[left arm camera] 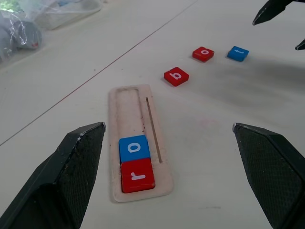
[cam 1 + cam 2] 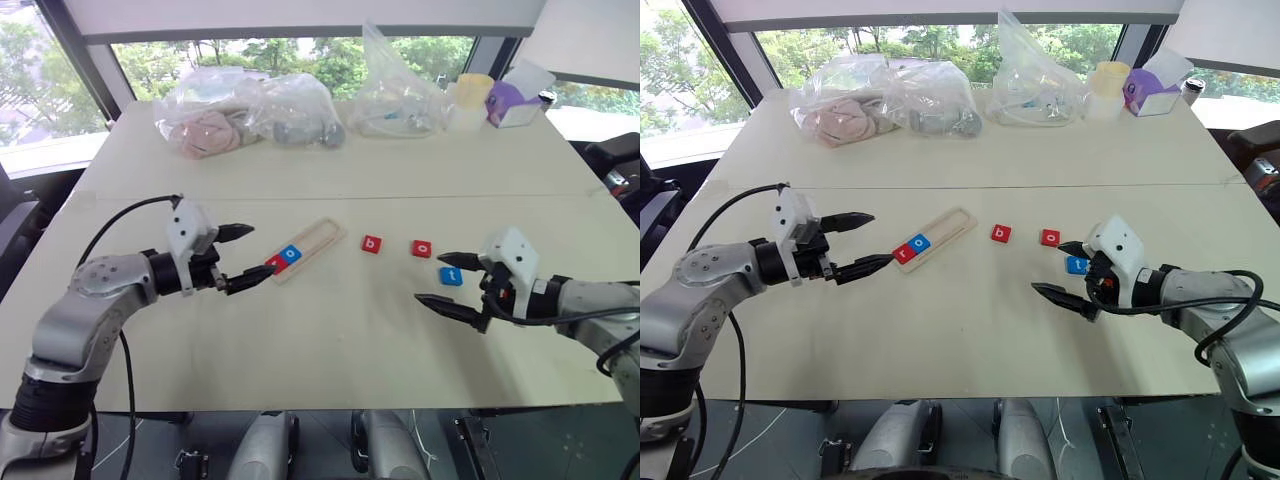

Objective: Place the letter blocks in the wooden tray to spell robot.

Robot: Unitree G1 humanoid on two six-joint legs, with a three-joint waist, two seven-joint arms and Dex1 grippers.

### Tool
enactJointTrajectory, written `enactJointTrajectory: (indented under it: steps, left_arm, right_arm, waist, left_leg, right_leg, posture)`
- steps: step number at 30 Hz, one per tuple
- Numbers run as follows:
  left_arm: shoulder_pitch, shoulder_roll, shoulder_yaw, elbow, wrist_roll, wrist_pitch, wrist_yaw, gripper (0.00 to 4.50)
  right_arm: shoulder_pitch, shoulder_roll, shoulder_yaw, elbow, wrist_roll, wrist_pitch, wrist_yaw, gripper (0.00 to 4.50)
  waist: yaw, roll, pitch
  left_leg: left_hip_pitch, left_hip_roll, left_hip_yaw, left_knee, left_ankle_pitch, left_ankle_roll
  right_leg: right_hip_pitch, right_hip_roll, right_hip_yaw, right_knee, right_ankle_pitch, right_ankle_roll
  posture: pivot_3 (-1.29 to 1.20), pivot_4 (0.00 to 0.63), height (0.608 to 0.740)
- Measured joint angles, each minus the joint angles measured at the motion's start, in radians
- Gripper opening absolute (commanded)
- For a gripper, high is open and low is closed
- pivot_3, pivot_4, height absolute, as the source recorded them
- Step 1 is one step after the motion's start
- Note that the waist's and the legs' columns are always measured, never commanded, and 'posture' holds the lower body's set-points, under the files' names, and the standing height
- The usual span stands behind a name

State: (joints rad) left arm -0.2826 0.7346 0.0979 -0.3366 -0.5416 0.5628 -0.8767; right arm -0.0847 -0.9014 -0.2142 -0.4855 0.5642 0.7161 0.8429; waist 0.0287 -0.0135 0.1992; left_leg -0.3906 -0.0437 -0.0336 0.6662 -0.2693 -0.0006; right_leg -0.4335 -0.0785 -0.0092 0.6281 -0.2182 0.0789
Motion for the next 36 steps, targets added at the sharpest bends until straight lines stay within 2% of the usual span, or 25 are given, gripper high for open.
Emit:
enactJointTrajectory:
  steps: [21,24,29,36]
  left_arm:
    - [-0.003,0.003,-0.004,0.002,0.016,0.04,0.049,4.5]
    - [-0.013,-0.017,-0.037,0.024,0.071,0.032,0.089,4.5]
    - [-0.076,-0.123,-0.145,0.125,0.184,0.016,0.18,4.5]
    - [-0.117,-0.192,-0.235,0.279,0.276,-0.055,0.172,4.5]
  right_arm:
    - [-0.077,-0.003,0.019,0.022,-0.009,-0.004,0.008,4.44]
    - [-0.084,0.001,0.039,0.023,-0.014,-0.005,0.003,4.44]
    - [-0.083,0.031,0.054,0.009,-0.023,-0.005,-0.032,4.44]
    - [-0.032,0.064,0.056,-0.034,-0.031,-0.004,-0.082,4.44]
  waist:
    - [0.0,0.0,0.0]
    - [0.0,0.0,0.0]
    - [0.01,-0.001,0.0]
    - [0.008,-0.001,0.0]
  left_leg:
    - [0.0,0.0,0.0,0.0,0.0,0.0]
    - [0.0,0.0,0.0,0.0,0.0,0.0]
    - [0.0,0.0,0.0,0.001,0.0,0.0]
    - [0.0,0.0,0.001,0.0,0.0,0.0]
  right_leg:
    - [0.0,0.0,0.0,0.0,0.0,0.0]
    - [0.0,0.0,0.0,0.0,0.0,0.0]
    - [0.0,0.0,0.0,0.0,0.002,0.003]
    - [0.0,0.0,0.001,0.0,0.003,0.002]
  posture:
    - [0.0,0.15,0.725]
    - [0.0,0.15,0.725]
    - [0.0,0.15,0.725]
    - [0.0,0.15,0.725]
